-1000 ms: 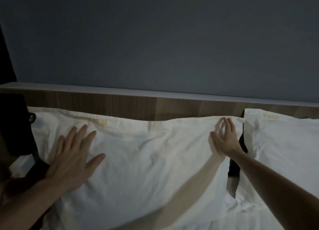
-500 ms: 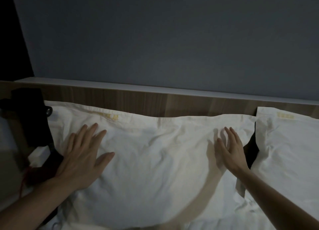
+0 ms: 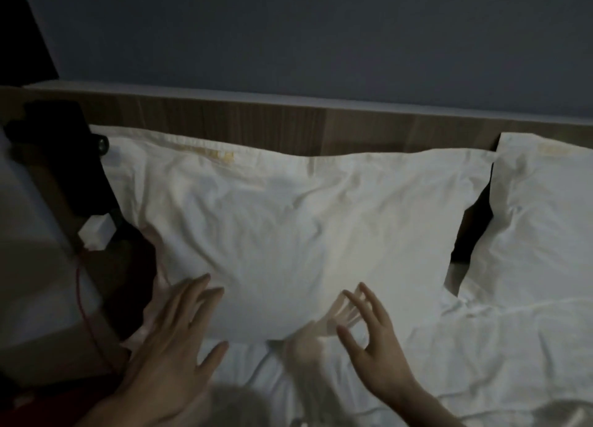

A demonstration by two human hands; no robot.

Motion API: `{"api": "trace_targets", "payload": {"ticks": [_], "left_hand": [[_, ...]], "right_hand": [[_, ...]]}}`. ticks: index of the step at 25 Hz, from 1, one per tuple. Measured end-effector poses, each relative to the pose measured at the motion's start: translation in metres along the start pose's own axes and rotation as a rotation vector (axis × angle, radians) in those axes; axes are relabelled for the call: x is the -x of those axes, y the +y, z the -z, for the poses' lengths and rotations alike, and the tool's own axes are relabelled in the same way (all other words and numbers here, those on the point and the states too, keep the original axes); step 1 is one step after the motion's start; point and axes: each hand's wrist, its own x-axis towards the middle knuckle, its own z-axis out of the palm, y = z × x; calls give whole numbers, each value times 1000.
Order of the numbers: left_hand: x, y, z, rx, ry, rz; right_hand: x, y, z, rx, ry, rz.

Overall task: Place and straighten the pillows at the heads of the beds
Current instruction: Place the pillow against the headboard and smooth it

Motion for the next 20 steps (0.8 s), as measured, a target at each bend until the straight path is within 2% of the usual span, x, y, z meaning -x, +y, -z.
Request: {"api": "trace_targets", "payload": {"ticks": [4, 6, 7, 10, 13, 16, 20], "left_hand": [[55, -8, -24, 16, -288, -49], [78, -23, -31, -1, -444, 28], [91, -34, -36, 43, -510, 73], [125, -65, -56, 80, -583, 2], [137, -85, -63, 35, -607, -112], [133, -88, -67, 79, -585, -175], [126, -96, -59, 155, -645, -144]], "right_hand": [[72, -8, -65, 1, -220, -60], [111, -17, -105, 75, -357, -125], [130, -23, -125, 184, -353, -153], [160, -36, -164, 343, -207, -141], [161, -25, -187, 409, -202, -245], [161, -13, -190, 477, -173, -199], [149, -22, -196, 574, -220, -302]]}}
